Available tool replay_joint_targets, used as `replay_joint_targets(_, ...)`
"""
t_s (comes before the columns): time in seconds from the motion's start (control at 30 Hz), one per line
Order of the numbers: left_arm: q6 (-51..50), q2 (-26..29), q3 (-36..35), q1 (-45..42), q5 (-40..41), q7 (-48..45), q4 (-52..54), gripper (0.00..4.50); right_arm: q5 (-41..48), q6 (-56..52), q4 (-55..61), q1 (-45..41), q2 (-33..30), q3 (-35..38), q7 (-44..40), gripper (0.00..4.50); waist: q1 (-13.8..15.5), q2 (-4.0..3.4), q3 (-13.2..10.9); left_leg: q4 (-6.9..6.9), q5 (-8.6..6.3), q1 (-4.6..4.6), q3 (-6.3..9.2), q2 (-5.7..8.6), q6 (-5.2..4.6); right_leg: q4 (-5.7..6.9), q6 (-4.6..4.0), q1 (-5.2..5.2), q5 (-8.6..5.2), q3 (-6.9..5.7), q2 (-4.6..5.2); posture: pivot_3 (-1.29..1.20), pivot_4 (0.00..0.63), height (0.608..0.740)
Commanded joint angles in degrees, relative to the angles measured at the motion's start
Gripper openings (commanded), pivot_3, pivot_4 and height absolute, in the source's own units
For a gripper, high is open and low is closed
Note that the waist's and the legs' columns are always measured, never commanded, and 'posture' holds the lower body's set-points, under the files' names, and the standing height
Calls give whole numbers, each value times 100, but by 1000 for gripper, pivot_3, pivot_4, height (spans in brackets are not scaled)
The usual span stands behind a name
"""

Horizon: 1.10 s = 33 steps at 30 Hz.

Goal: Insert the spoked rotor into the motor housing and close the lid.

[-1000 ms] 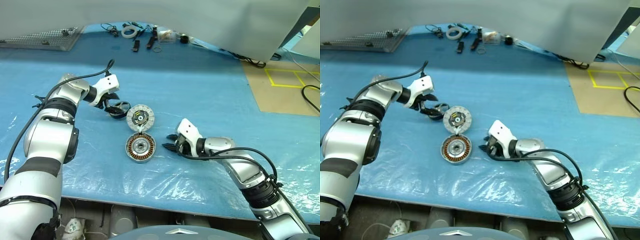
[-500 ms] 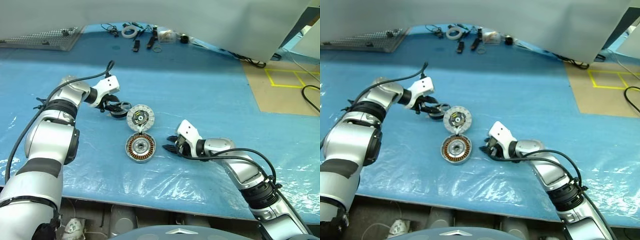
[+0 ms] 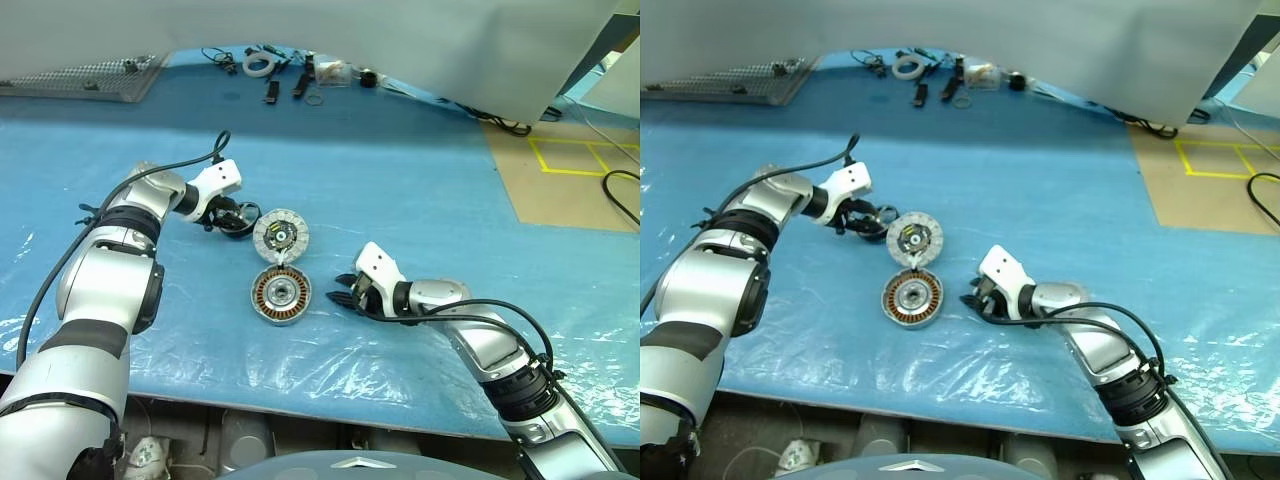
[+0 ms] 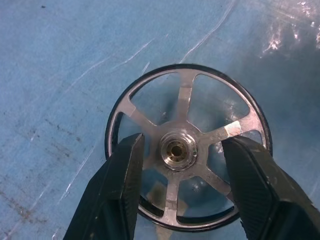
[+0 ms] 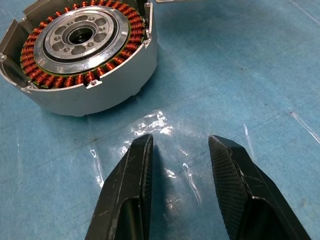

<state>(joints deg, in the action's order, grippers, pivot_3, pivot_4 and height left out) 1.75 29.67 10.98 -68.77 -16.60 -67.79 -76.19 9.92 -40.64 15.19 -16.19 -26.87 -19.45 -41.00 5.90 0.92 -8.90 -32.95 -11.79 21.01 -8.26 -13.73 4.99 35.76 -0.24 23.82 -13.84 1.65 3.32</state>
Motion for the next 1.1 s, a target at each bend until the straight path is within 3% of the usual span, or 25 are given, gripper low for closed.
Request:
replay_joint_targets(0.03,-43,74,63,14,-95,81,11,2557,-30,90,141,38,-14,-9,22,1826,0,0,0,0,0,-1,0,0,0,-1,0,-1,0,0,0,0,150,740)
replay_joint_targets(0.3,3,14,37,61,-56,71,23,2557,-74,100,153,54,-23,-15,16,1826,-7,0,0,0,0,-18,0,0,0,-1,0,-18,0,0,1,0,150,740)
replay_joint_targets(0.5,41,-9,87,87,-106,101,22,1353,-95,103,148,66,-28,-9,3,1826,-3,-3,-2,12,0,-61,1,3,0,-10,0,-60,-1,0,14,0,150,740)
replay_joint_targets(1.1,632,365,110,404,-106,-48,201,1341,-26,196,-68,-189,-24,42,-180,1826,-44,-4,-2,26,-1,-86,-2,5,0,-15,-1,-72,-1,3,13,0,150,740)
